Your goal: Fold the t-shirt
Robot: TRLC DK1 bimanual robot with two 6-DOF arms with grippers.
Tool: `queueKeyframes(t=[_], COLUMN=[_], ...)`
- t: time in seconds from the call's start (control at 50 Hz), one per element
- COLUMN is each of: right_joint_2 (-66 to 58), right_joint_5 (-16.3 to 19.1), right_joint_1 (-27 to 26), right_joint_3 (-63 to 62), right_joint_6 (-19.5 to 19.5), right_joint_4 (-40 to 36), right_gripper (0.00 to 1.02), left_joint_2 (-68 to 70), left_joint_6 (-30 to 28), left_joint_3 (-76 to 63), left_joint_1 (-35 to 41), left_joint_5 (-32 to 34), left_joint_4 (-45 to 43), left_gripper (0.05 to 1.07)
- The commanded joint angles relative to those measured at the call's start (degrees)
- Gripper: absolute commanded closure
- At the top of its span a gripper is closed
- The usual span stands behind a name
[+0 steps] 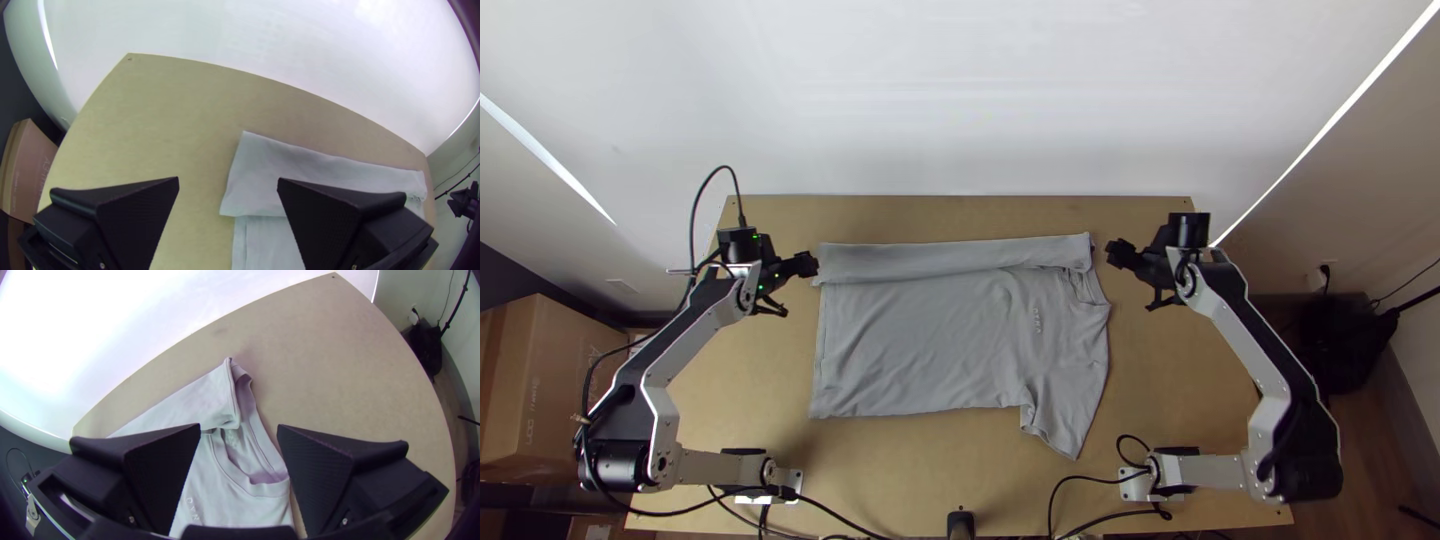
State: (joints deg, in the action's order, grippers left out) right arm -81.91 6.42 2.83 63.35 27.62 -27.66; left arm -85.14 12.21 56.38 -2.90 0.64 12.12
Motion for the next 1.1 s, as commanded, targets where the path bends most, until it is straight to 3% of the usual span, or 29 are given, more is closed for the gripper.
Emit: queueKeyframes(t=[0.0,0.1,0.2,0.26,0.38,0.46,0.62,0.74,0.86,1.02,1.08], right_joint_2=[4.5,7.0,9.2,10.1,12.5,13.1,10.6,10.5,10.1,8.1,7.3], right_joint_5=[0.2,0.9,0.9,1.4,3.1,6.0,7.6,7.8,8.6,9.1,9.3], right_joint_1=[-0.9,-1.8,-2.5,-2.4,-2.4,-3.0,-3.2,-2.9,-1.4,-0.4,0.1], right_joint_3=[-1.8,-2.0,-2.6,-3.4,-7.8,-11.0,-14.0,-16.5,-18.6,-20.4,-20.9], right_joint_6=[-0.1,-1.0,-1.5,-1.5,-4.4,-7.1,-8.5,-9.0,-9.2,-10.0,-10.5], right_joint_4=[-3.7,-9.1,-15.0,-20.4,-24.4,-26.2,-32.5,-32.6,-32.7,-31.1,-30.9], right_gripper=[0.22,0.14,0.13,0.03,0.03,0.04,0.04,0.16,0.18,0.33,0.34], left_joint_2=[3.5,5.9,8.5,10.5,14.0,15.5,17.5,18.5,19.3,19.8,20.0], left_joint_6=[-0.3,-1.3,-1.7,-1.7,-1.7,-1.7,-1.5,-1.3,-1.0,-0.5,-0.2], left_joint_3=[-1.3,-1.3,-1.1,-1.1,-0.8,-0.3,1.0,1.9,2.5,2.5,2.5], left_joint_1=[-1.1,-1.4,-1.9,-2.1,-2.2,-2.1,-2.1,-2.1,-2.1,-1.9,-1.6], left_joint_5=[0.0,0.0,0.0,0.0,0.1,0.1,0.1,0.1,0.1,0.1,0.1], left_joint_4=[3.3,6.4,9.2,10.2,12.4,13.8,16.2,17.5,18.3,19.1,19.3], left_gripper=[0.09,0.1,0.1,0.1,0.1,0.1,0.1,0.1,0.1,0.1,0.1])
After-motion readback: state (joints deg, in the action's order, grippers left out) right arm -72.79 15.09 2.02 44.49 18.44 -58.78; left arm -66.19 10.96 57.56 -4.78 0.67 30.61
